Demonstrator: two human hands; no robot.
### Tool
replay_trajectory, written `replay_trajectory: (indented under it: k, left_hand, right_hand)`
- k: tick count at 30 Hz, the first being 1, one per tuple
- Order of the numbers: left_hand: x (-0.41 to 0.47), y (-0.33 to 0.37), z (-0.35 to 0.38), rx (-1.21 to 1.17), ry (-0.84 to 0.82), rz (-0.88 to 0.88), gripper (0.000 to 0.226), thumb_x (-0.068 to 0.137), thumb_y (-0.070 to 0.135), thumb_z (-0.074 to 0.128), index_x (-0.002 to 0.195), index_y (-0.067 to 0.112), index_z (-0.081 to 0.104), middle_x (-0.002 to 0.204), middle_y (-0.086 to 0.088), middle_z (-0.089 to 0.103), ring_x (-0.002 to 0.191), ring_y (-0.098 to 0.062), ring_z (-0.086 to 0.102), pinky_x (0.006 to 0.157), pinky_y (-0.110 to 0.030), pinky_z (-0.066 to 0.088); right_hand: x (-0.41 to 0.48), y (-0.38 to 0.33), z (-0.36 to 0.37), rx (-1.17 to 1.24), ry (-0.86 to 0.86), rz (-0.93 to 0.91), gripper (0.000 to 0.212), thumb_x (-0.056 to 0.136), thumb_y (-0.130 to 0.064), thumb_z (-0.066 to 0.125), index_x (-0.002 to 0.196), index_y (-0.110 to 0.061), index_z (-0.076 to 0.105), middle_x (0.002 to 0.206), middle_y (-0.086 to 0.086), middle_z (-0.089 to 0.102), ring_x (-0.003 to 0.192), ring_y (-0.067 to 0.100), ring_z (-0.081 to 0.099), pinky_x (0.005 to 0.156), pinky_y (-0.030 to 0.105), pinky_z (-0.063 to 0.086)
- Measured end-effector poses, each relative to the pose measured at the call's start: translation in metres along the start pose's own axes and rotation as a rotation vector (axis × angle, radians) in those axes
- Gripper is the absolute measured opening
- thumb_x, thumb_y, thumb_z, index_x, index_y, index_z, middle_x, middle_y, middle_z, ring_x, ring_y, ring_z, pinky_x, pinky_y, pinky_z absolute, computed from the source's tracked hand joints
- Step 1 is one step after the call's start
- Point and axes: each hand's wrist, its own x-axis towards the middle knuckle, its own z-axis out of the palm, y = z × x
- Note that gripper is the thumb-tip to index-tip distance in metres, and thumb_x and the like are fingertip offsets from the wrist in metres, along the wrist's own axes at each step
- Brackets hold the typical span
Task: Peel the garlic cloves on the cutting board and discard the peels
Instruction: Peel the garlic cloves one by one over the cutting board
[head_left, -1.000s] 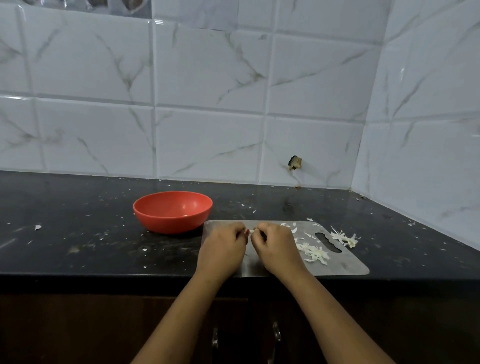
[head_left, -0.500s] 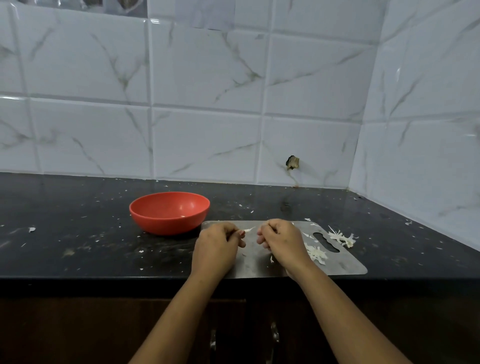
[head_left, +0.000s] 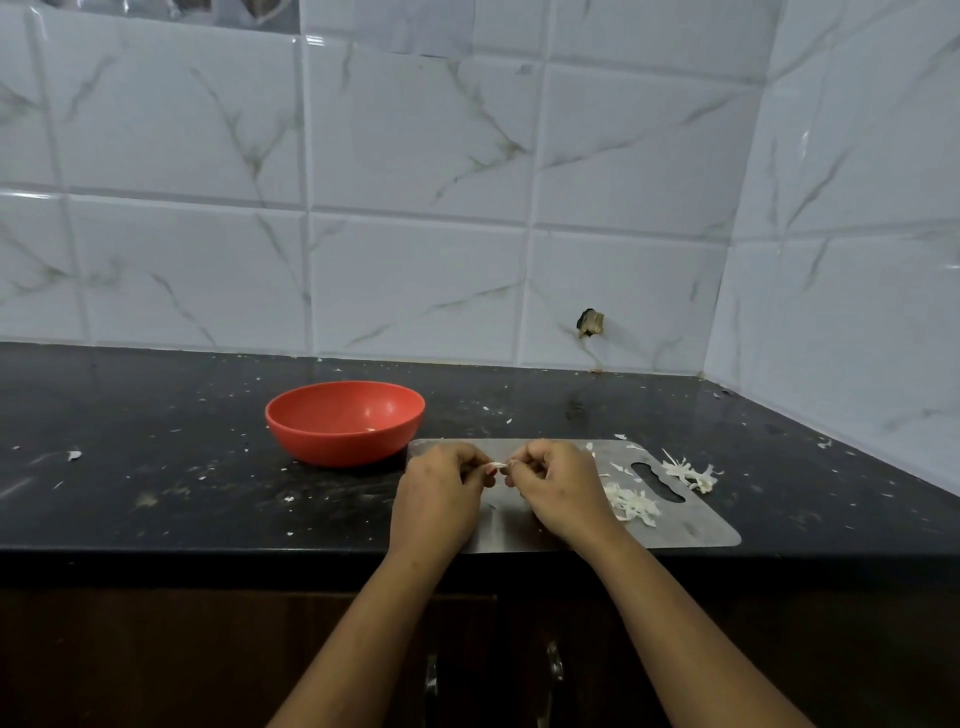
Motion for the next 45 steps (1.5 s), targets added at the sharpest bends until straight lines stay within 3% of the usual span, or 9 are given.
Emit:
replay_trajectory:
  k: [5,10,14,21,26,33,37,40,45]
  left_hand:
    - [0.005,0.000,-0.006,-0.244,-0.137,-0.072,0.013,0.090,0.012,0.062,0.084,0.016,0.073,0.075,0.006,0.073,0.047,-0.007,0.056,0.061,-0.027,0.052]
    - [0.006,0.002,-0.012,-0.453,-0.213,-0.150,0.022,0.097,0.009,0.052,0.088,0.006,0.071,0.077,-0.004,0.072,0.061,-0.018,0.059,0.053,-0.022,0.047]
    - [0.005,0.002,-0.016,-0.477,-0.166,-0.160,0.017,0.095,0.013,0.057,0.086,0.011,0.071,0.077,-0.003,0.072,0.052,-0.012,0.054,0.047,-0.012,0.039]
    - [0.004,0.003,-0.013,-0.438,-0.069,-0.138,0.008,0.091,0.013,0.063,0.085,0.014,0.069,0.079,-0.001,0.072,0.051,-0.008,0.055,0.053,-0.016,0.045]
    - [0.002,0.006,-0.011,-0.383,-0.055,-0.102,0.008,0.091,0.013,0.063,0.086,0.011,0.068,0.077,0.002,0.072,0.052,-0.004,0.059,0.052,-0.010,0.043]
    - [0.007,0.004,-0.025,-0.706,-0.238,-0.286,0.013,0.094,0.006,0.055,0.086,0.006,0.065,0.074,-0.002,0.069,0.052,-0.007,0.059,0.047,-0.016,0.037]
    - [0.006,0.007,-0.017,-0.583,-0.077,-0.288,0.012,0.094,0.011,0.057,0.089,0.004,0.065,0.075,-0.001,0.069,0.052,-0.005,0.060,0.047,-0.019,0.041]
    - [0.002,0.007,-0.012,-0.486,-0.005,-0.204,0.012,0.095,0.011,0.056,0.088,0.006,0.063,0.076,-0.001,0.069,0.055,-0.005,0.063,0.049,-0.021,0.046]
    - [0.002,0.008,-0.011,-0.561,0.010,-0.184,0.013,0.096,0.007,0.052,0.086,0.007,0.061,0.074,-0.003,0.067,0.059,-0.004,0.064,0.053,-0.019,0.049]
  right_hand:
    - [-0.002,0.000,-0.003,0.026,-0.035,-0.012,0.016,0.089,-0.011,0.058,0.079,-0.009,0.070,0.075,0.014,0.070,0.046,0.001,0.043,0.046,0.013,0.031]
    - [-0.002,0.000,-0.003,0.035,-0.070,-0.068,0.020,0.091,-0.012,0.057,0.074,-0.019,0.066,0.073,0.020,0.065,0.049,0.003,0.040,0.048,0.019,0.030]
    - [-0.004,-0.001,-0.003,0.078,-0.086,-0.114,0.025,0.090,-0.012,0.058,0.071,-0.028,0.064,0.070,0.015,0.066,0.056,0.011,0.047,0.054,0.026,0.035]
    - [-0.005,-0.002,-0.001,0.074,-0.034,-0.132,0.020,0.090,-0.009,0.060,0.074,-0.018,0.066,0.053,-0.008,0.050,0.046,0.002,0.042,0.047,0.012,0.030]
    - [-0.004,-0.004,0.002,0.064,0.032,-0.075,0.017,0.089,-0.011,0.061,0.074,-0.012,0.068,0.055,-0.008,0.053,0.046,0.001,0.045,0.047,0.013,0.033]
    - [-0.004,-0.010,0.003,0.264,-0.033,0.039,0.020,0.089,-0.013,0.060,0.071,-0.018,0.067,0.062,-0.004,0.064,0.053,0.005,0.049,0.056,0.025,0.041]
    - [-0.007,-0.013,0.007,0.147,0.052,-0.070,0.019,0.088,-0.010,0.063,0.069,-0.014,0.065,0.054,-0.008,0.055,0.048,0.000,0.047,0.050,0.011,0.034]
    - [-0.006,-0.016,0.013,0.010,0.111,-0.124,0.021,0.087,-0.008,0.062,0.067,-0.014,0.061,0.052,-0.009,0.051,0.050,0.000,0.050,0.048,0.011,0.036]
    - [0.003,-0.023,0.018,0.069,0.112,0.051,0.020,0.085,-0.010,0.058,0.067,-0.009,0.066,0.054,-0.003,0.057,0.047,0.002,0.046,0.048,0.011,0.034]
